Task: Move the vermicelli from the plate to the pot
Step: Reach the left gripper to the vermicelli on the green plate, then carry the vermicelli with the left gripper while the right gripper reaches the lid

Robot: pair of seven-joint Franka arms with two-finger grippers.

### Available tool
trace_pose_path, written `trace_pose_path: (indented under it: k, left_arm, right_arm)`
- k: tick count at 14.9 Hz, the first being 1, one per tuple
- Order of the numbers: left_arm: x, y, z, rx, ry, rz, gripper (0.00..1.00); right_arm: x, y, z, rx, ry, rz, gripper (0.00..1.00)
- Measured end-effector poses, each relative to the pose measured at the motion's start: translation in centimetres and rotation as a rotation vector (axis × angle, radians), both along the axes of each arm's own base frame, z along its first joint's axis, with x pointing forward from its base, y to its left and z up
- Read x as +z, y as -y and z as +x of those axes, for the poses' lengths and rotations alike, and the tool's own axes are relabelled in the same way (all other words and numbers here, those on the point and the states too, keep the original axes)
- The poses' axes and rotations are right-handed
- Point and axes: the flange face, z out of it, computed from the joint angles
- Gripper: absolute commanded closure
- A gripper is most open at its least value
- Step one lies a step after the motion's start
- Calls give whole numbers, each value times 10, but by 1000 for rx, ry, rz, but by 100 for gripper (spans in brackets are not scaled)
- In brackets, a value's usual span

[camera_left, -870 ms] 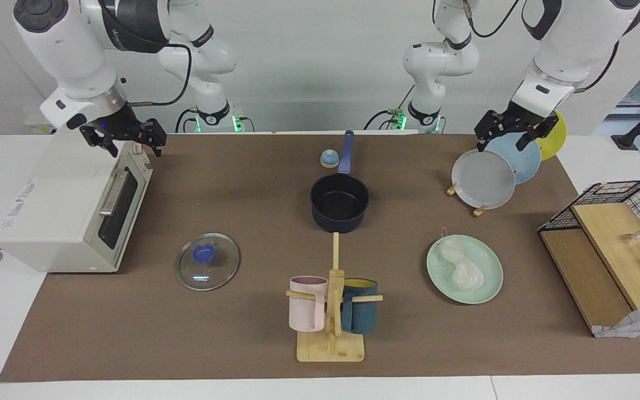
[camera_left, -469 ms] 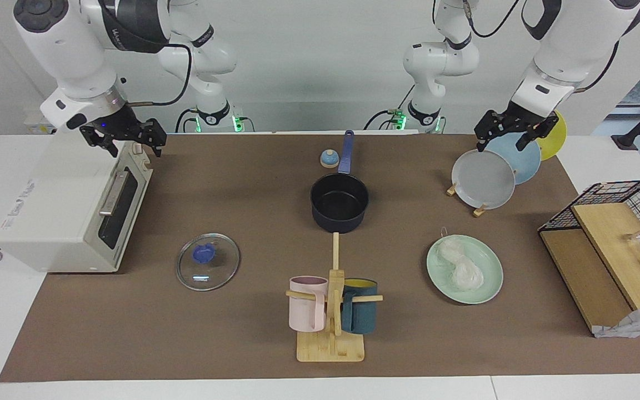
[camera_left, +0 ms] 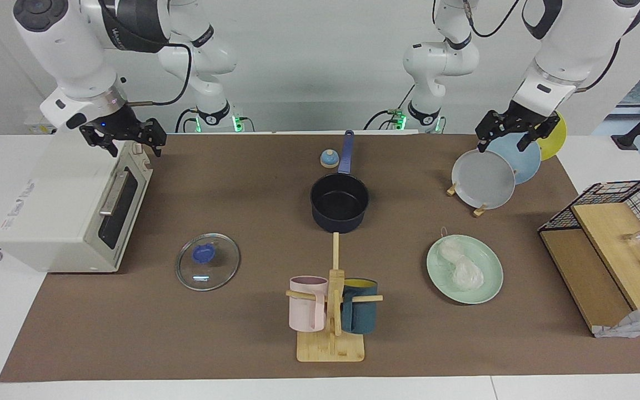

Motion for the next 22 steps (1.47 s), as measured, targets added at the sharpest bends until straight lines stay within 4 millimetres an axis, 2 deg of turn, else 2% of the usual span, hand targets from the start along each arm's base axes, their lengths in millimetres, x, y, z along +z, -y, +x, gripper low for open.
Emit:
trace_pose_path:
  k: [1,4,6,8,9,14,15,17,18,19,22]
  left_arm:
    - [-23,2,15,7,-6,-3,0]
    - [-120,14,70,44,3,-13,0]
    - [-182,20,92,69,-12,-15,0]
    - [-229,28,107,70,-19,-15,0]
    - [-242,30,113,67,-11,-11,0]
    - [-259,29,115,53,-15,21,1]
    - [-263,28,113,48,-20,34,14]
    - [-270,27,110,48,-29,41,54]
    - [-271,26,110,49,-30,42,93]
    - [-271,26,110,50,-30,42,100]
    - [-269,25,111,52,-22,42,100]
  right_arm:
    - [0,0,0,0,0,0,0]
    - [0,0,0,0,0,0,0]
    - [0,0,0,0,0,0,0]
    - [0,0,0,0,0,0,0]
    - [0,0,0,0,0,0,0]
    - [0,-4,0,8,2,0,0]
    - [1,-8,1,14,10,1,0]
    - [1,-17,4,33,26,1,0]
    - [0,-21,5,39,25,2,0]
    - [-3,-23,7,43,23,4,0]
    - [-21,-26,21,46,33,17,0]
